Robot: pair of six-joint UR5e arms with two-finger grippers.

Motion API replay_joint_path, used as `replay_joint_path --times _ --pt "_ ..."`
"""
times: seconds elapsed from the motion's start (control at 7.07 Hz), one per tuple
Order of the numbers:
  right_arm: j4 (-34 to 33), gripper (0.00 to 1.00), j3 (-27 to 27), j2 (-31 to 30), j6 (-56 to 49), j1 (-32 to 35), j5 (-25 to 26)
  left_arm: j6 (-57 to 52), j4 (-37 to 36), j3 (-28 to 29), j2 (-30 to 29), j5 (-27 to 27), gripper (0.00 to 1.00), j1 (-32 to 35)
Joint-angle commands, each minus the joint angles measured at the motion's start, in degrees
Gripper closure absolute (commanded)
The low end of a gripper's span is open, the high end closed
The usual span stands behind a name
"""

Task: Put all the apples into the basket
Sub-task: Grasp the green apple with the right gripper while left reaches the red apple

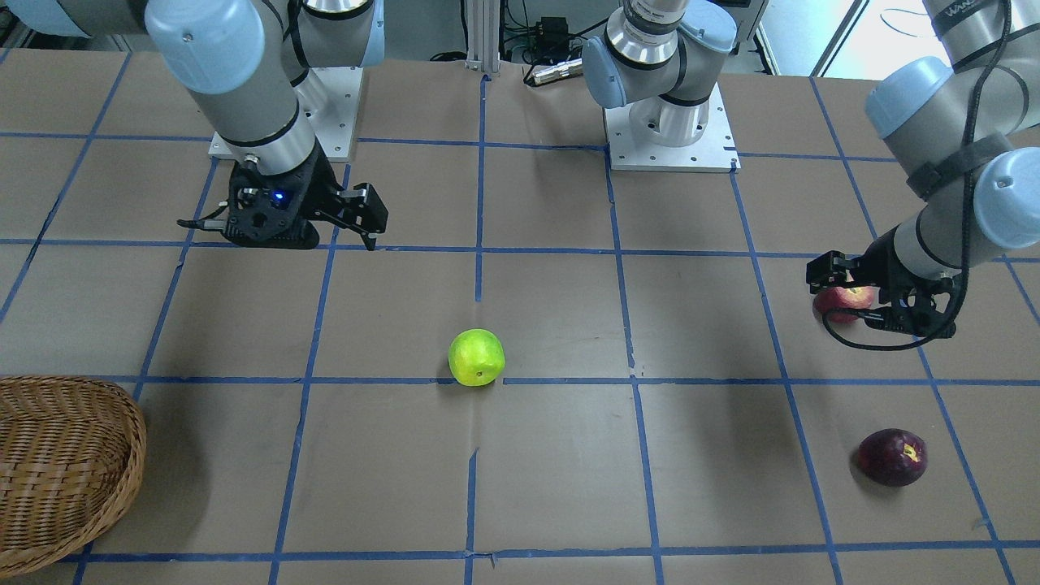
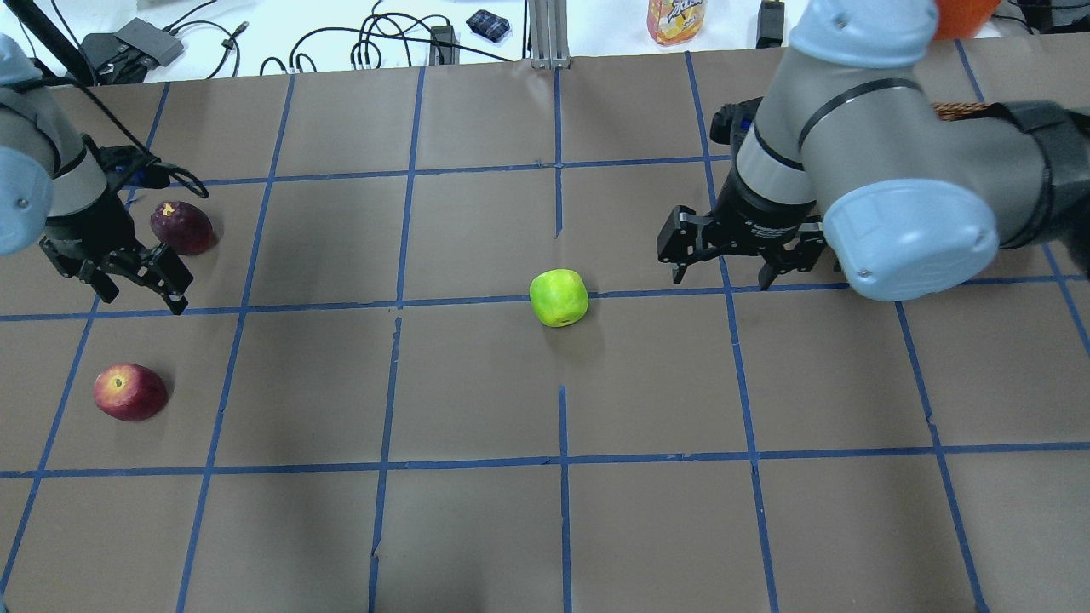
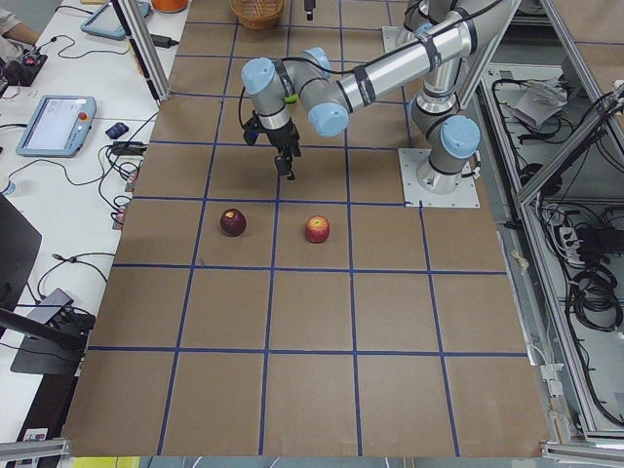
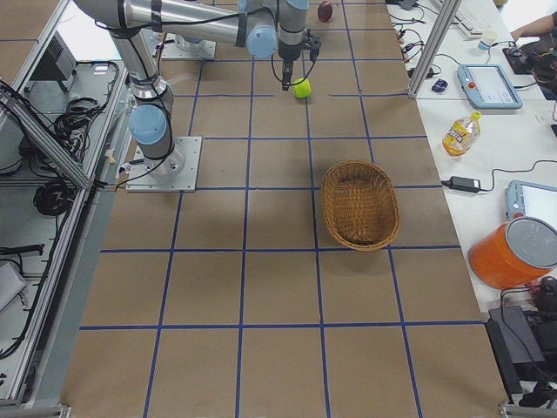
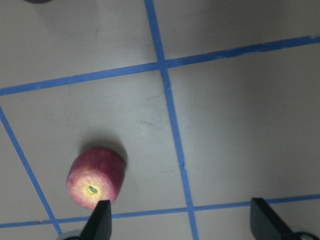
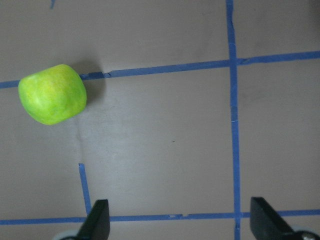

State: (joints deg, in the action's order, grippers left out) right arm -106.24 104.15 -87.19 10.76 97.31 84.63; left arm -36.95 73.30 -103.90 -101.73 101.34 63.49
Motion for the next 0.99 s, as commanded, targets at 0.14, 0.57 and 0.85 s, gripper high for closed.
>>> replay_joint_path --times 0.14,0.57,0.85 --pt "-13.2 0.00 -0.3 7.9 2.2 7.5 -0.2 -12.3 -19.5 -10.1 -2.6 0.1 0.00 -7.1" --pt "-24.1 0.00 -1.0 17.9 5.8 12.4 0.3 -13.4 -19.7 -13.9 -3.8 5.8 0.00 -7.4" --pt "-28.8 0.00 -1.6 21.9 7.6 13.4 0.5 -13.3 -19.9 -14.1 -4.6 6.1 0.00 -7.4"
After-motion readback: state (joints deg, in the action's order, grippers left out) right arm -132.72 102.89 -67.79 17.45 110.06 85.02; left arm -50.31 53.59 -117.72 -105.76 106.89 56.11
